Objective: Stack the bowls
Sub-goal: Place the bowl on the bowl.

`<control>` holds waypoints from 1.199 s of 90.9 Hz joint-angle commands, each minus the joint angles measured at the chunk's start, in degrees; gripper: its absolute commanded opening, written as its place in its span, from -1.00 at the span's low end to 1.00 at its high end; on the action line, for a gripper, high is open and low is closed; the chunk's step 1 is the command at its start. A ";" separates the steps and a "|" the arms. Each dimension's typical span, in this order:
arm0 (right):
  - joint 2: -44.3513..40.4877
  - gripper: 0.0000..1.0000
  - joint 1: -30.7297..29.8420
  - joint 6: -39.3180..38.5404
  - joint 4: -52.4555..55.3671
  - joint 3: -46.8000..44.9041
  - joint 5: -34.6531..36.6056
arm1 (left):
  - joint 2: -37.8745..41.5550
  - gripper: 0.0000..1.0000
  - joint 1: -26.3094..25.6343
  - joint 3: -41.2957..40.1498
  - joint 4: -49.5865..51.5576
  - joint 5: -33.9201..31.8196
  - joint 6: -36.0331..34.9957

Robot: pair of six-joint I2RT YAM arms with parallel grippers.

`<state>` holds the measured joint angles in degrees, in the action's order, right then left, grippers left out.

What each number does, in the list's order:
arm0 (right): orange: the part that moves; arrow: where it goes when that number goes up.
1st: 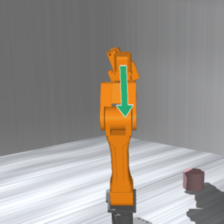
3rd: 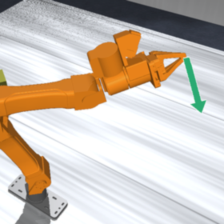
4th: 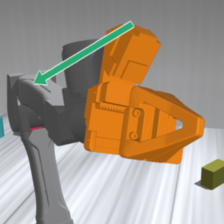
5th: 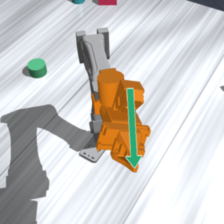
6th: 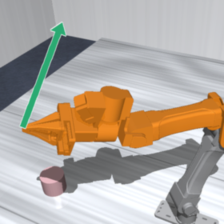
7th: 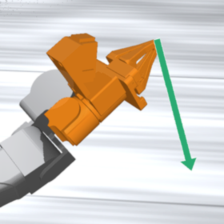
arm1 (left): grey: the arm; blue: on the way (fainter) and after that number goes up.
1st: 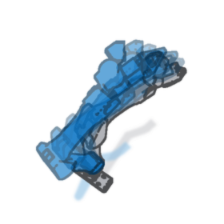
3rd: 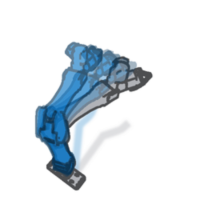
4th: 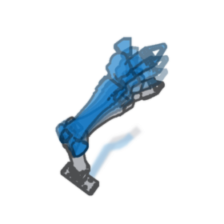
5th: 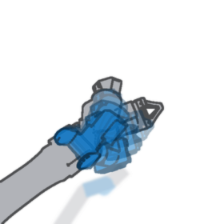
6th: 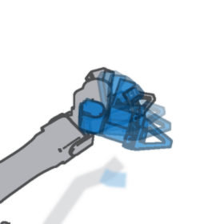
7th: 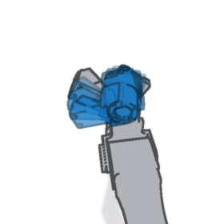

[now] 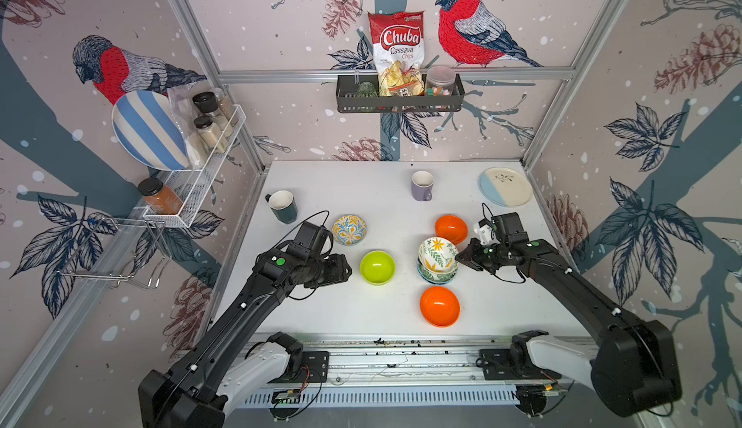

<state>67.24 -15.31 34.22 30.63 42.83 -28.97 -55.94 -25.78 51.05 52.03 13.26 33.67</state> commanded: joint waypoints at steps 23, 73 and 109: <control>-0.72 -1.00 -0.06 -1.33 -4.36 -1.69 -1.87 | -0.08 0.29 0.13 -0.36 -0.25 -0.51 -1.02; 0.15 -1.00 -0.73 -1.28 -6.11 -3.44 -1.77 | -1.53 0.29 0.17 -0.16 -0.18 -0.34 -1.26; 0.61 -1.00 -0.83 -1.65 -5.55 -3.76 -0.83 | -0.89 0.29 0.15 -0.32 -0.07 -0.18 -1.15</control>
<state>67.83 -16.08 33.12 26.68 39.18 -29.12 -57.10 -25.74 50.78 51.77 13.28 33.01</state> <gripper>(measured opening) 0.049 0.647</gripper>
